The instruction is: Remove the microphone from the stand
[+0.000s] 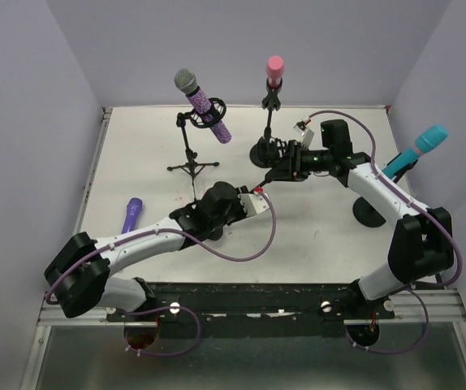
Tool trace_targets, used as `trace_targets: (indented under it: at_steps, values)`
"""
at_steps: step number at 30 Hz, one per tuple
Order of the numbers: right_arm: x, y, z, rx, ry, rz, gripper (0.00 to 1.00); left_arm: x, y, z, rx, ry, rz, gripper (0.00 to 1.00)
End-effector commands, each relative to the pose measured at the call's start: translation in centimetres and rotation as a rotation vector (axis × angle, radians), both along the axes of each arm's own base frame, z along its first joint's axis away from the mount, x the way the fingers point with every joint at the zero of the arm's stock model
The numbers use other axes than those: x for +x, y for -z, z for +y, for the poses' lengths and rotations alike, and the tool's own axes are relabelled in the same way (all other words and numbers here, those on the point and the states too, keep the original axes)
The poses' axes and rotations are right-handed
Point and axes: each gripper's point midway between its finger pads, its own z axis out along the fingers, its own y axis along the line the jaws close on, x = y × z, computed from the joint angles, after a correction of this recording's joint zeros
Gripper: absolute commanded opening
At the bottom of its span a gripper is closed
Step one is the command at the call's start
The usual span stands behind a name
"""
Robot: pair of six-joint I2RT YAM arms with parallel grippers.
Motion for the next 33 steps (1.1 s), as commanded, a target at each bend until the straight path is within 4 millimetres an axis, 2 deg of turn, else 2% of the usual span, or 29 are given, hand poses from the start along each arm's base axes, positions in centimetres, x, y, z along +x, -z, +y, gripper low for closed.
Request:
trace_targets:
  at_steps: [1, 2, 4, 6, 10, 15, 19, 21, 22, 25, 28, 30, 32, 33]
  values:
    - [-3.2, 0.3, 0.9, 0.027, -0.113, 0.031, 0.01, -2.7, -3.0, -1.4, -0.142, 0.167, 0.198, 0.68]
    - [-3.5, 0.0, 0.9, 0.035, -0.133, 0.008, 0.01, -4.1, -3.4, -1.5, -0.176, 0.232, 0.261, 0.73]
    - [-4.2, -0.1, 0.7, 0.037, -0.164, -0.035, 0.01, -6.7, -4.1, -1.4, -0.240, 0.362, 0.364, 0.77]
    - [-5.0, -0.1, 0.5, 0.033, -0.217, -0.097, 0.01, -8.1, -4.2, -0.7, -0.289, 0.437, 0.462, 0.78]
    - [-5.8, -0.4, 0.2, 0.035, -0.258, -0.209, 0.01, -9.0, -3.9, 0.2, -0.397, 0.501, 0.667, 0.78]
    - [-5.9, -0.8, 0.2, 0.047, -0.256, -0.267, 0.01, -9.9, -2.5, -0.3, -0.421, 0.581, 0.814, 0.75]
    - [-6.0, -1.2, 0.0, 0.046, -0.267, -0.290, 0.01, -8.5, -1.4, -1.2, -0.421, 0.568, 0.834, 0.71]
    - [-6.1, -1.3, 0.1, 0.043, -0.271, -0.292, 0.01, -8.0, -1.3, -1.6, -0.426, 0.577, 0.839, 0.64]
    - [-6.2, -1.3, 0.0, 0.042, -0.271, -0.294, 0.01, -7.9, -1.4, -1.9, -0.430, 0.586, 0.848, 0.56]
    - [-6.4, -1.3, 0.0, 0.042, -0.270, -0.288, 0.01, -7.8, -1.5, -2.3, -0.441, 0.607, 0.893, 0.31]
    - [-6.0, -1.3, -0.1, 0.032, -0.245, -0.276, 0.01, -8.0, -2.1, -2.4, -0.431, 0.619, 0.875, 0.00]
    - [-4.9, -1.2, -0.3, 0.000, -0.169, -0.230, 0.01, -7.7, -3.1, -2.5, -0.399, 0.595, 0.750, 0.00]
    - [-3.4, -0.3, -0.9, -0.070, -0.062, -0.152, 0.01, -5.3, -4.1, -2.3, -0.370, 0.460, 0.465, 0.00]
    - [-2.9, -0.1, -1.1, -0.094, -0.031, -0.130, 0.01, -4.0, -5.7, -2.3, -0.372, 0.390, 0.273, 0.00]
